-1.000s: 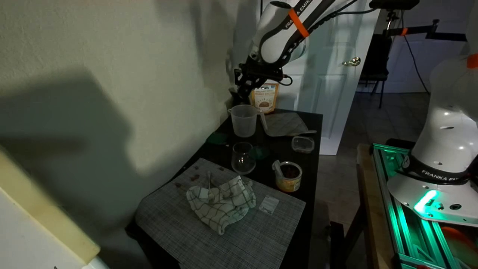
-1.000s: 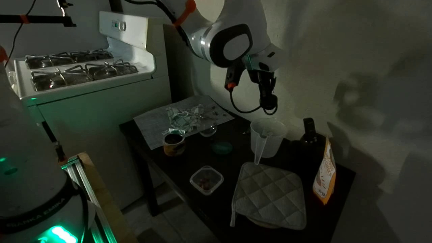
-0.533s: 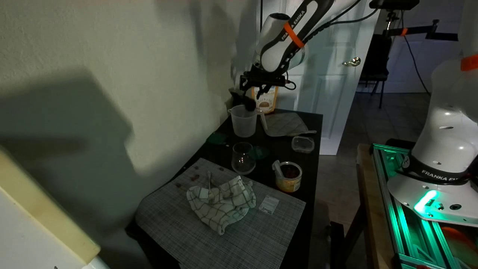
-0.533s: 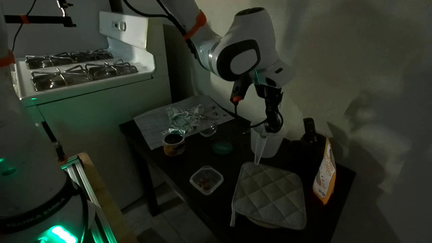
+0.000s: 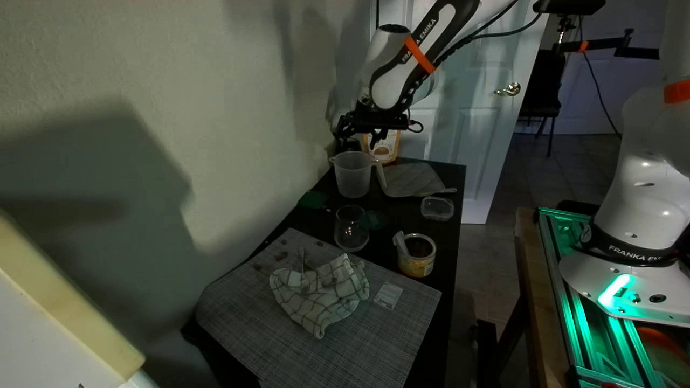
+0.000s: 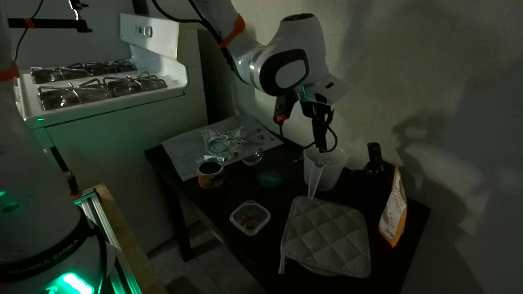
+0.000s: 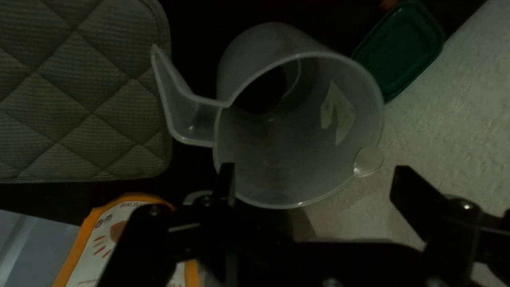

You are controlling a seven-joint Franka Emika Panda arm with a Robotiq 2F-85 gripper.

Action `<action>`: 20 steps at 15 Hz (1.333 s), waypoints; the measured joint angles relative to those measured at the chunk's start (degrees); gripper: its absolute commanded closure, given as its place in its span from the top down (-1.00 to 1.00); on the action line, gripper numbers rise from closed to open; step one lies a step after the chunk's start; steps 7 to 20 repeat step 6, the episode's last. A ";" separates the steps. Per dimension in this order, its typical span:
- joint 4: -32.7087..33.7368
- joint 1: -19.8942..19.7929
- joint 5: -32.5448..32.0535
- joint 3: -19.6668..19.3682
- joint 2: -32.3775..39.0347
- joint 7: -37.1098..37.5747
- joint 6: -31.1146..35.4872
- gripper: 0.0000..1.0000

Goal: Put the black object in the jar

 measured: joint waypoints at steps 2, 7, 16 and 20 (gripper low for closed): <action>-0.67 -0.19 -1.31 2.93 -1.54 -2.06 -2.56 1.00; -2.03 -0.12 -3.43 7.97 -4.34 -3.52 -6.96 1.00; -2.03 -0.12 -3.43 7.97 -4.34 -3.52 -6.96 1.00; -2.03 -0.12 -3.43 7.97 -4.34 -3.52 -6.96 1.00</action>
